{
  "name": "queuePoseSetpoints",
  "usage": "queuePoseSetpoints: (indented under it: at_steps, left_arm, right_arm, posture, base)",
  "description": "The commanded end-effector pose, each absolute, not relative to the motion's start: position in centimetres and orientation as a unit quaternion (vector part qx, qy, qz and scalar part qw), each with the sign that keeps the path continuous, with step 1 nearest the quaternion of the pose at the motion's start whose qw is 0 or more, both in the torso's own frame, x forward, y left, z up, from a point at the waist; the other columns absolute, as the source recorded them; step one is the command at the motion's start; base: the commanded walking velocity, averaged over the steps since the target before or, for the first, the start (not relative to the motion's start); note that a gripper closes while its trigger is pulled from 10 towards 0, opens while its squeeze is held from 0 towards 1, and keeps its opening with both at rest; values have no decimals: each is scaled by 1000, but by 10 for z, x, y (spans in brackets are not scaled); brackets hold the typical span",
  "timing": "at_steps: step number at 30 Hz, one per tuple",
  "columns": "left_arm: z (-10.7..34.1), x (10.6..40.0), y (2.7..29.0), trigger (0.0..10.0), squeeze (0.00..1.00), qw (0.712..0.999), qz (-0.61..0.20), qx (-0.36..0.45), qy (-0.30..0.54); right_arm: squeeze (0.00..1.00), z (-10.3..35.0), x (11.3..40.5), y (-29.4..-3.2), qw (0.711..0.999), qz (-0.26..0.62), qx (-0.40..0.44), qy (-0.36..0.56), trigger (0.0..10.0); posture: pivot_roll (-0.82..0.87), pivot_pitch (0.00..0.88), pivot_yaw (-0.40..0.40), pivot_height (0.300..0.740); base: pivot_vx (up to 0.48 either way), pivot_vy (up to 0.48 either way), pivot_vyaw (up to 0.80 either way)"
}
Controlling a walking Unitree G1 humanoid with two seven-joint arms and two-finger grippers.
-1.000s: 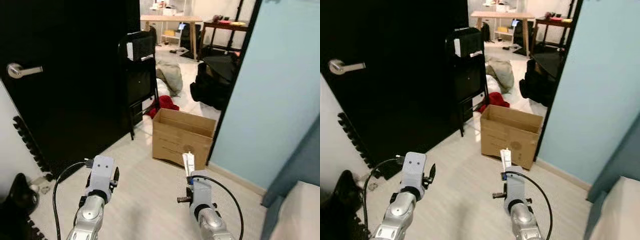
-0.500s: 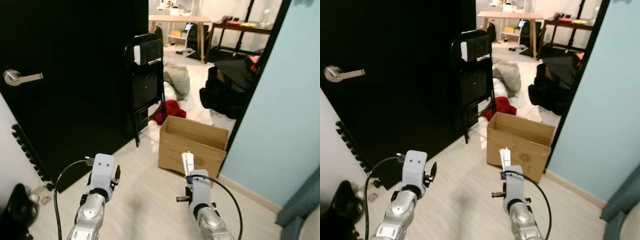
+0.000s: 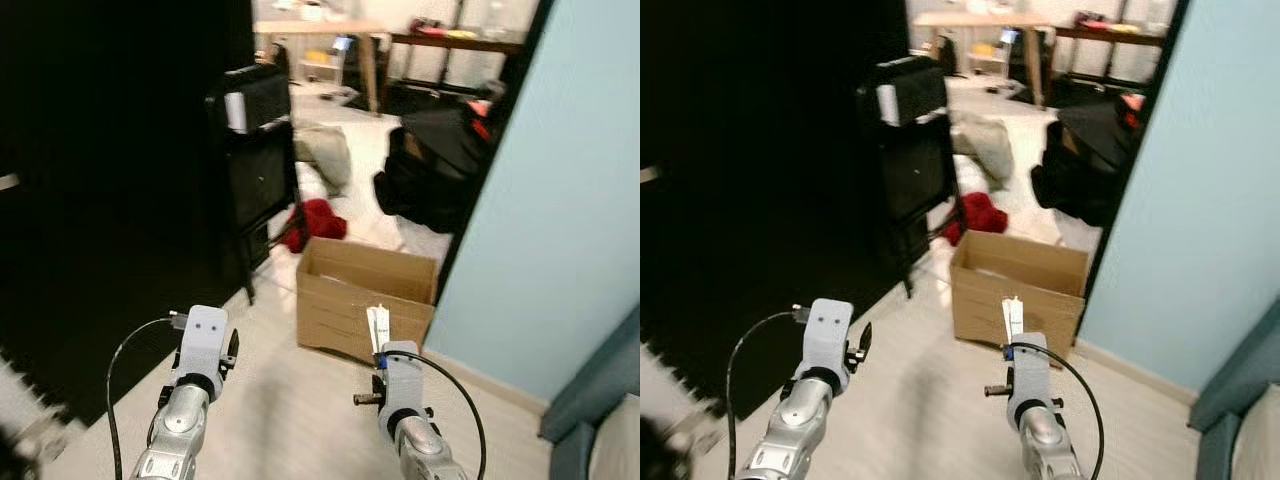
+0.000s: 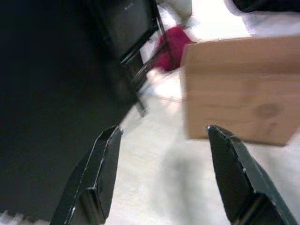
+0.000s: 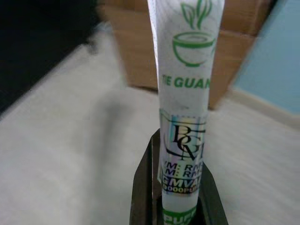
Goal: Clean up the room
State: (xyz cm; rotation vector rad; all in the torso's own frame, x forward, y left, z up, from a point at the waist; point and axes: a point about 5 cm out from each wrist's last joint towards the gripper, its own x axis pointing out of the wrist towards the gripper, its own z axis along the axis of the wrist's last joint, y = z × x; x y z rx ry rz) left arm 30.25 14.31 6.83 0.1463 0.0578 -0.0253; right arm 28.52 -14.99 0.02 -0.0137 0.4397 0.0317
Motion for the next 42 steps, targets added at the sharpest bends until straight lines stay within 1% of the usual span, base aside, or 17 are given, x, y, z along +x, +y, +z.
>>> queuePoseSetpoints:
  at_steps: [1,25,34,42]
  left_arm:
    - [64,299,154,10000,0,996,0,80,39]
    - [65,299,154,10000,0,996,-6,80,37]
    - [65,299,154,10000,0,996,-8,80,38]
    - [64,299,154,10000,0,996,-9,80,39]
  right_arm:
    - [0,3,289,-141,977,23,4,213,10000]
    - [0,3,288,-142,977,22,0,212,10000]
    - [0,3,288,-142,977,24,0,213,10000]
    - [0,2,287,-143,977,21,-1,214,10000]
  posture:
    - [27,27,16,740]
    - [24,7,18,740]
    - [21,13,18,740]
    - [20,17,19,740]
  base:
    - [330,0,0]
    - [330,0,0]
    - [330,0,-621]
    - [327,0,0]
